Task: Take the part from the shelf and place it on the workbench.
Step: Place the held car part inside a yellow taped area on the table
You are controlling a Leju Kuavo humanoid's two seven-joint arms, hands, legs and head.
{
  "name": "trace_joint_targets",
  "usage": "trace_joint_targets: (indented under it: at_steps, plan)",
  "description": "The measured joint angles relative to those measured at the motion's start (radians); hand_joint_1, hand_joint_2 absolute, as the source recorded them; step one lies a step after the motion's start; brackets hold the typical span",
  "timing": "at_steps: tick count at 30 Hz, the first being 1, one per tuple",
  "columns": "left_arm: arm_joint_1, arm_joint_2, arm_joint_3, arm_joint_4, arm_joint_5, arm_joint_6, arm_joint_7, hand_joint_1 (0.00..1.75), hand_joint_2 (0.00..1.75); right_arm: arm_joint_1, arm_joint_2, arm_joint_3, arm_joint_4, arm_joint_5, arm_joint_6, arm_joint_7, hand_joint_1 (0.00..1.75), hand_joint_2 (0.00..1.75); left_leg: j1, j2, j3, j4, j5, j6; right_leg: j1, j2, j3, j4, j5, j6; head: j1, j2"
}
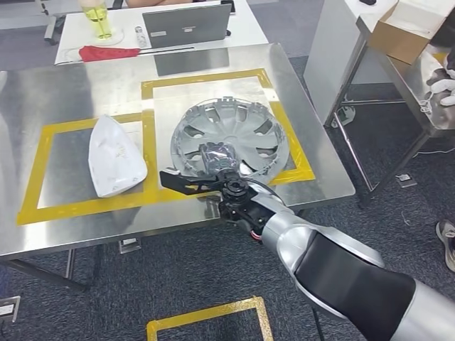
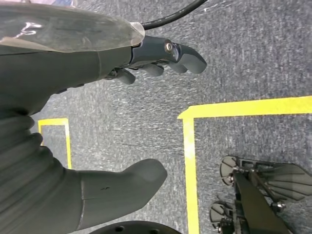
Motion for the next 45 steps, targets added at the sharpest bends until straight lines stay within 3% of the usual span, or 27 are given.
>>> trace_joint_targets:
  at_steps: [2,17,20,22,27,31,38,45]
  plan:
    - [0.000,0.001,-0.004,0.000,0.000,0.000,-0.004,0.00,0.00,-0.001,-0.002,-0.006,0.000,0.000,0.000,-0.001,0.00,0.00,0.000,0.000,0.001,0.000,0.000,0.000,0.000,0.000,0.001,0.000,0.000,0.000,0.000,0.000]
    - [0.000,0.005,-0.009,0.000,0.005,0.000,-0.004,0.00,0.00,0.000,-0.024,-0.061,0.000,-0.011,-0.040,-0.071,0.00,0.00,0.000,0.001,0.009,-0.001,0.000,0.000,0.000,0.000,0.009,0.000,0.000,0.000,0.000,0.000]
    - [0.000,0.005,-0.010,0.000,0.007,0.000,-0.004,0.00,0.00,0.004,-0.026,-0.077,-0.011,-0.061,-0.058,-0.136,0.00,0.00,0.000,0.001,0.010,-0.001,0.000,0.000,0.000,0.001,0.009,0.000,0.000,0.000,0.000,0.000]
    - [0.000,0.005,-0.010,0.000,0.012,0.001,-0.004,0.00,0.00,0.013,-0.029,-0.100,-0.039,-0.153,-0.057,-0.229,0.00,0.00,0.000,0.001,0.010,-0.001,0.000,0.000,0.000,0.001,0.009,0.000,0.000,0.000,0.000,0.000]
    - [0.001,0.005,-0.010,0.000,0.024,0.003,-0.003,0.00,0.00,0.100,-0.055,-0.179,-0.266,-0.547,0.079,-0.476,0.00,0.00,0.000,0.000,0.011,-0.001,0.000,0.000,0.000,0.000,0.010,0.000,-0.001,0.000,0.000,0.000]
    - [0.004,0.005,-0.010,0.000,0.033,0.010,0.000,0.00,0.00,0.225,-0.112,-0.213,-0.559,-0.803,0.205,-0.566,0.00,0.00,0.000,0.000,0.012,-0.002,-0.001,0.000,0.000,0.000,0.011,-0.001,-0.001,-0.001,0.000,0.000]
    - [0.004,0.007,-0.010,0.000,0.040,0.017,0.003,0.00,0.00,0.350,-0.194,-0.234,-0.903,-0.928,0.293,-0.637,0.00,0.00,0.000,0.002,0.014,-0.002,-0.001,0.000,0.000,0.001,0.012,-0.001,-0.001,0.000,0.000,0.000]
    - [0.004,0.006,-0.010,0.000,0.047,0.026,0.016,0.00,0.00,0.499,-0.237,-0.234,-1.098,-0.961,0.398,-0.709,0.00,0.00,0.000,0.002,0.016,-0.003,-0.002,0.000,0.000,0.002,0.014,-0.001,-0.001,-0.001,0.000,0.000]
